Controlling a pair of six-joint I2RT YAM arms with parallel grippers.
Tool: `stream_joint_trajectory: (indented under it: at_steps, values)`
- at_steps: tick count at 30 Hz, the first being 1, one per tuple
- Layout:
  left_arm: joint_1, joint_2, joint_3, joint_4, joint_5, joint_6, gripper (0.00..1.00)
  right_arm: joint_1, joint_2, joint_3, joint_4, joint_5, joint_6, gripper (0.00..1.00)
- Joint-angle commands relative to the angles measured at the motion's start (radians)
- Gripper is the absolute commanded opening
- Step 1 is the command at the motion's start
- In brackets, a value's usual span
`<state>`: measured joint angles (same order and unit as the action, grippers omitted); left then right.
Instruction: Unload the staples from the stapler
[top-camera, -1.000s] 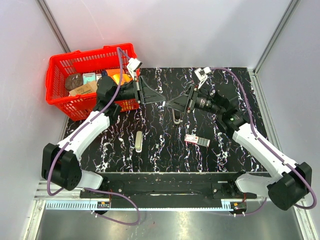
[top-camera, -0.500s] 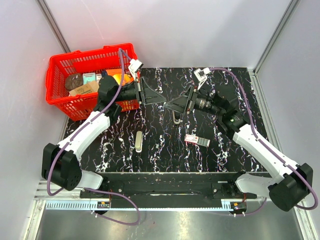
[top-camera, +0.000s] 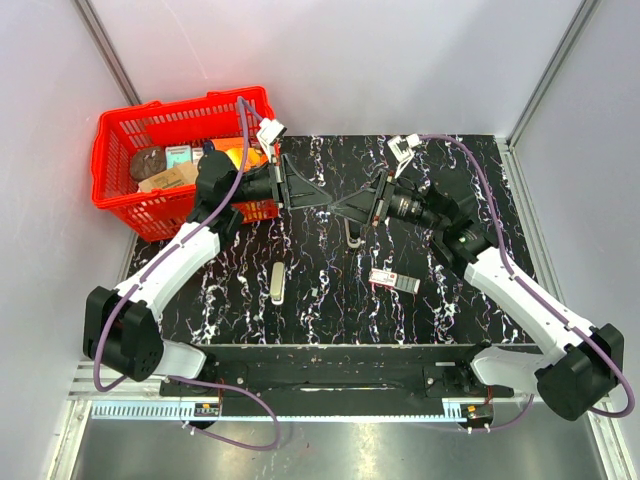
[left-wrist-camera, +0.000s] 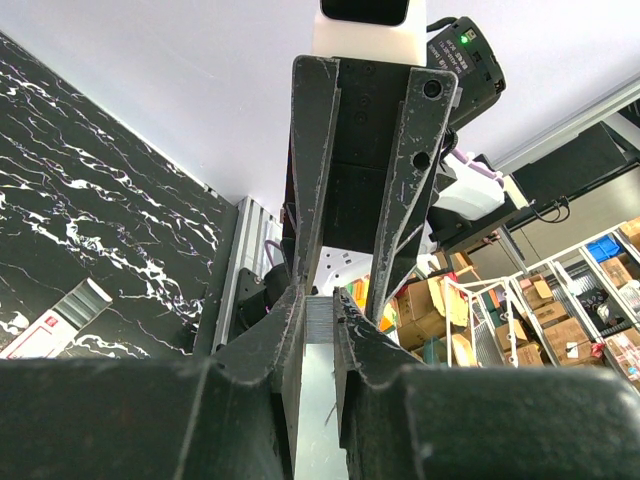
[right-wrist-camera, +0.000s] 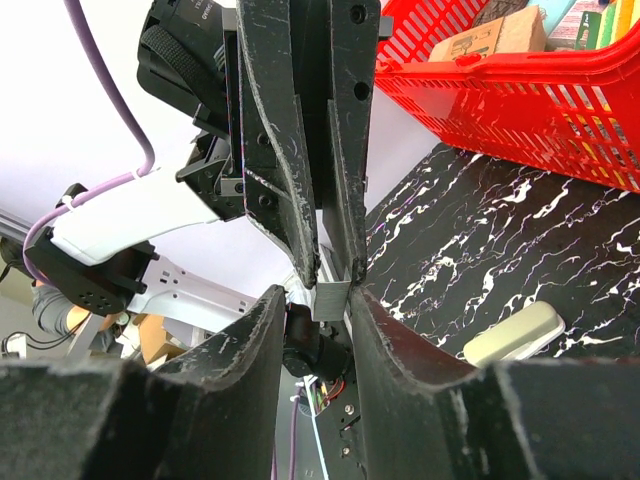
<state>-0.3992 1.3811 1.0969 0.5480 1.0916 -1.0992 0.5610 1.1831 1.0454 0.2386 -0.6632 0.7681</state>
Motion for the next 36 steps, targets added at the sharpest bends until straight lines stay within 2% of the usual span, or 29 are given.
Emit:
stream_joint_trajectory:
  at_steps: [1,11,27,28,31,32,35,36]
  values:
    - [0.0,-0.014,0.004,0.012,-0.022,0.024,0.0,0.01,-0.008,0.01,0.077,-0.01,0.013,0.38]
    - [0.0,-0.017,0.003,0.004,-0.024,0.025,0.0,0.016,0.004,-0.004,0.103,-0.01,0.028,0.36]
    - [0.0,-0.025,0.011,-0.042,-0.032,0.058,0.0,0.022,-0.01,-0.015,0.093,0.002,0.02,0.15]
    - [0.0,-0.024,0.017,-0.063,-0.033,0.073,0.02,0.022,-0.013,-0.015,0.084,0.004,0.014,0.14]
    - [0.0,-0.027,0.035,-0.141,-0.047,0.131,0.28,0.022,-0.026,-0.008,0.039,0.017,-0.013,0.12]
    - [0.0,-0.028,0.043,-0.181,-0.053,0.157,0.39,0.022,-0.033,-0.007,0.019,0.022,-0.021,0.11]
    - [0.003,-0.031,0.07,-0.287,-0.068,0.235,0.58,0.02,-0.053,-0.004,-0.038,0.039,-0.052,0.1]
    - [0.006,-0.031,0.081,-0.312,-0.073,0.263,0.61,0.02,-0.059,-0.004,-0.059,0.046,-0.059,0.09]
